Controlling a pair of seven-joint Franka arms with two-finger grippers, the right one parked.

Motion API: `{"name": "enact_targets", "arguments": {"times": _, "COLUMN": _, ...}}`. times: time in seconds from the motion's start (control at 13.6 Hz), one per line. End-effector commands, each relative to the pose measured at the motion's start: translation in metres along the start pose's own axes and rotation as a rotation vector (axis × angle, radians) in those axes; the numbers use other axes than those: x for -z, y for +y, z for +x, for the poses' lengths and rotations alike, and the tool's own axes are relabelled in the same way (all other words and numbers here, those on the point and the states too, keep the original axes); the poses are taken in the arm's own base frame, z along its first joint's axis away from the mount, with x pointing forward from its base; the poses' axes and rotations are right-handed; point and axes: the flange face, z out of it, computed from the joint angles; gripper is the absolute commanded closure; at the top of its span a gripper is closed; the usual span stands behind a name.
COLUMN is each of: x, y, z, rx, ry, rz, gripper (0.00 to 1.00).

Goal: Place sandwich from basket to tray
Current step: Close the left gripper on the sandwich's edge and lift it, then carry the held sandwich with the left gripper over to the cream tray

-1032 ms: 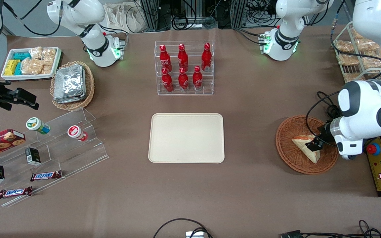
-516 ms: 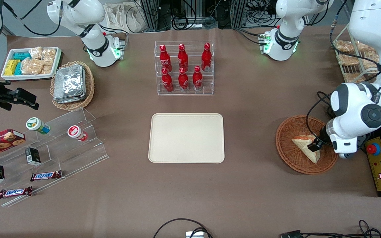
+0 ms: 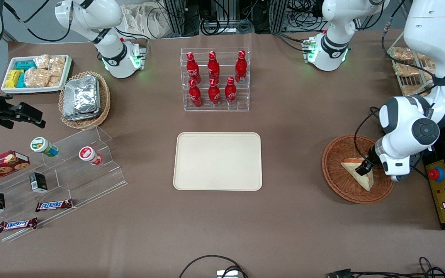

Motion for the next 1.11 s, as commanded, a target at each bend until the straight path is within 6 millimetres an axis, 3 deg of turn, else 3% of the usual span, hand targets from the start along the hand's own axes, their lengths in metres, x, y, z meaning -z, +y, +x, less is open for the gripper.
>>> {"name": "enact_targets", "arguments": {"times": 0.0, "x": -0.001, "y": 0.003, "z": 0.002, "rx": 0.009, "ry": 0.013, "rz": -0.01, "gripper": 0.58}}
{"name": "enact_targets", "arguments": {"times": 0.07, "x": 0.002, "y": 0.005, "z": 0.001, "rx": 0.007, "ry": 0.017, "rz": -0.014, "gripper": 0.88}}
{"name": "enact_targets", "arguments": {"times": 0.15, "x": 0.006, "y": 0.006, "z": 0.001, "rx": -0.002, "ry": 0.023, "rz": -0.019, "gripper": 1.0}}
{"name": "enact_targets", "arguments": {"times": 0.37, "x": 0.019, "y": 0.008, "z": 0.003, "rx": -0.009, "ry": 0.037, "rz": -0.026, "gripper": 1.0}}
{"name": "enact_targets", "arguments": {"times": 0.66, "x": 0.076, "y": 0.028, "z": -0.007, "rx": -0.117, "ry": 0.034, "rz": 0.007, "gripper": 1.0}}
{"name": "enact_targets", "arguments": {"times": 0.88, "x": 0.146, "y": 0.061, "z": -0.009, "rx": -0.318, "ry": 0.027, "rz": 0.015, "gripper": 1.0}}
{"name": "enact_targets", "arguments": {"times": 1.03, "x": 0.198, "y": 0.092, "z": -0.03, "rx": -0.445, "ry": 0.0, "rz": 0.018, "gripper": 1.0}}
